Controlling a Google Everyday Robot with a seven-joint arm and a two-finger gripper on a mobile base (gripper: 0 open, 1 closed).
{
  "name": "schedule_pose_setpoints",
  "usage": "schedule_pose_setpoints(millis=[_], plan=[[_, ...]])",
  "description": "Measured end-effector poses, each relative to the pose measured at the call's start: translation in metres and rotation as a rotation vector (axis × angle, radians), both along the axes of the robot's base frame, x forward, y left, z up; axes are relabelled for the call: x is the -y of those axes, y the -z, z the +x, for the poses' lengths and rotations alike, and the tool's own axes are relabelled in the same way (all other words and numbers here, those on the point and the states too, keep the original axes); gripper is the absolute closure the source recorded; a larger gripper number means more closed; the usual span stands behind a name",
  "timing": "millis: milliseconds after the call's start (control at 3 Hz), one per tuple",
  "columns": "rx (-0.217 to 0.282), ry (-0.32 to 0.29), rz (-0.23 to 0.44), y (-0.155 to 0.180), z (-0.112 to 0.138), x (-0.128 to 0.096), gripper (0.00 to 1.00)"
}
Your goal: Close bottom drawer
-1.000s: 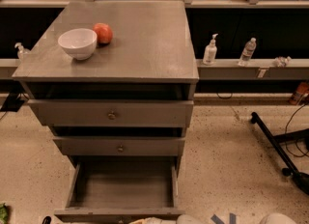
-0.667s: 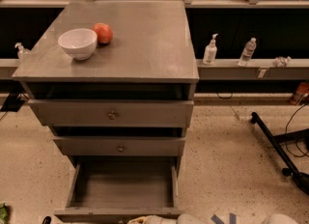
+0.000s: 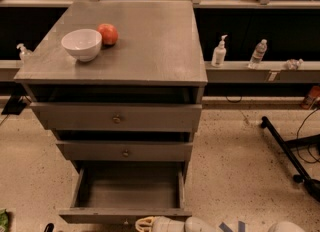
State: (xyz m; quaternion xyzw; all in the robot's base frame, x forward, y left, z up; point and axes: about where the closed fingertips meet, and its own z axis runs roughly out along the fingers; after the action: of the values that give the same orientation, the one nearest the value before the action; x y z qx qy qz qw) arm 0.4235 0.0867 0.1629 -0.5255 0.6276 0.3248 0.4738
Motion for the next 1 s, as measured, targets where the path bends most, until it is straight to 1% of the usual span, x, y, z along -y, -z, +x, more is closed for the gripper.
schedule_pose_setpoints(millis=[333,667,1000], plan=[[-0.004,-0.008,-0.012,0.0050,0.0209,-0.0094,1.00],[-0.004,-0.008,-0.012,0.0050,0.0209,-0.0094,1.00],[0.001,-0.025,0.010,0.0147,0.0213,-0.0125,1.00]])
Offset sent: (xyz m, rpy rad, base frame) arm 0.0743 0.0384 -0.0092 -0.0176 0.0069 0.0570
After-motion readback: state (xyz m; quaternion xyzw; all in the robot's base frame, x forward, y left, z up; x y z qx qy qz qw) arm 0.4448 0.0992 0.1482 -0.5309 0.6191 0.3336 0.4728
